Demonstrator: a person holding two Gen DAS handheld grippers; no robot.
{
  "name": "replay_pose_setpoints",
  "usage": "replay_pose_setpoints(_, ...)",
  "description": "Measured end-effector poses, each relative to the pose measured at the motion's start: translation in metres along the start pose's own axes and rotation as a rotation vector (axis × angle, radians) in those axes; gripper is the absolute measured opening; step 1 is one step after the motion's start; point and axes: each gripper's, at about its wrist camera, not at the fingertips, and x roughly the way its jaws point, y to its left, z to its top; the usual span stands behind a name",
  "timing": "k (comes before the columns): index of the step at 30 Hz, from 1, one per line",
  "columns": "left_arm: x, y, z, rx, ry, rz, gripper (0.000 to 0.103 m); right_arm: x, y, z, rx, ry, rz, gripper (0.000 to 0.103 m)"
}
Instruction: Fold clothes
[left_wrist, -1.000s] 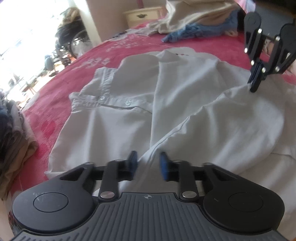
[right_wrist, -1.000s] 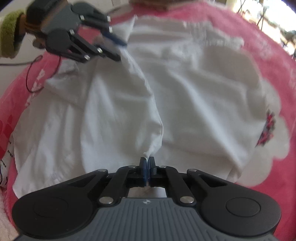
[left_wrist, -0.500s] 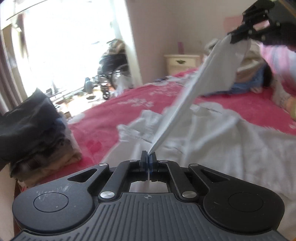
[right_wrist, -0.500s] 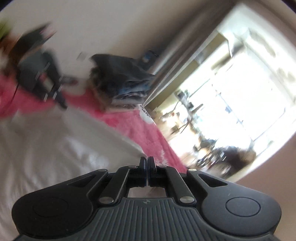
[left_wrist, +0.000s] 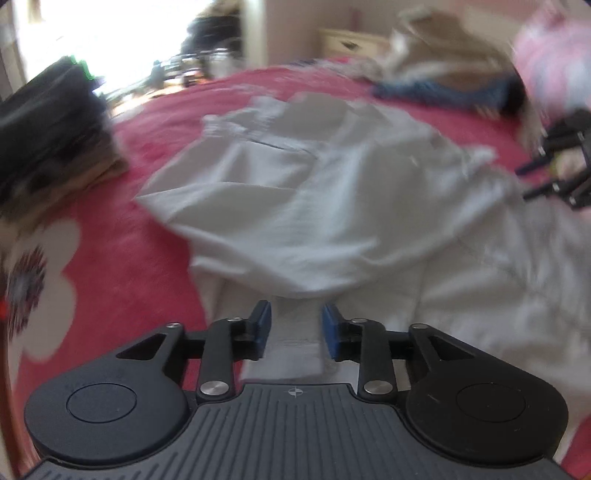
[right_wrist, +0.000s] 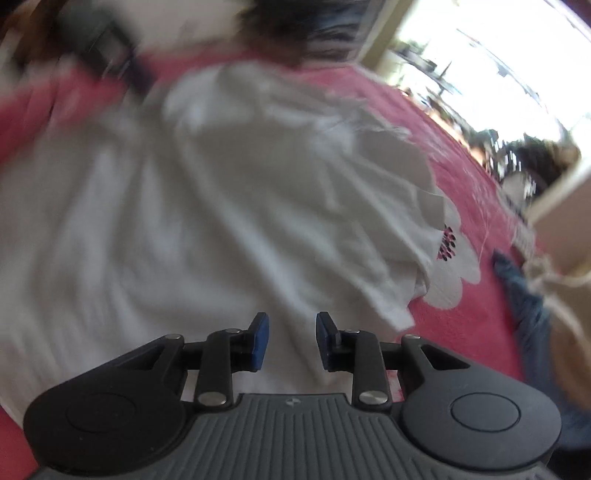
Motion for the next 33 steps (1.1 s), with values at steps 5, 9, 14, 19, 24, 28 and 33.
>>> replay_pose_setpoints(5, 0.0, 0.024, -0.007, -0.093, -0.027, 0.149, 0.033, -0.001, -0.048, 0.053, 0.311, -0.113, 0.159, 0.033)
replay_pose_setpoints(9, 0.02, 0.023, -0.004, 0.017, 0.007, 0.242, 0.033, 0.033, -0.051, 0.115, 0.385, -0.144, 0.277, 0.036)
replay_pose_setpoints(14, 0.04, 0.024, 0.001, 0.056, 0.006, 0.209, 0.033, 0.086, -0.041, 0.2, 0.413, -0.159, 0.42, 0.042)
replay_pose_setpoints(19, 0.051, 0.031, 0.002, 0.048, -0.013, 0.188, 0.033, 0.156, -0.013, 0.28, 0.363, -0.111, 0.481, 0.043)
replay_pose_setpoints(24, 0.053, 0.038, 0.0, 0.011, -0.045, 0.177, 0.015, 0.221, 0.028, 0.321, 0.26, 0.0, 0.401, 0.042)
replay_pose_setpoints(28, 0.05, 0.041, -0.005, -0.039, -0.075, 0.176, 0.002, 0.244, 0.031, 0.32, 0.28, 0.03, 0.382, 0.001)
replay_pose_setpoints(33, 0.04, 0.053, -0.016, -0.201, -0.096, 0.147, 0.001, 0.226, 0.001, 0.305, 0.454, -0.146, 0.452, 0.001)
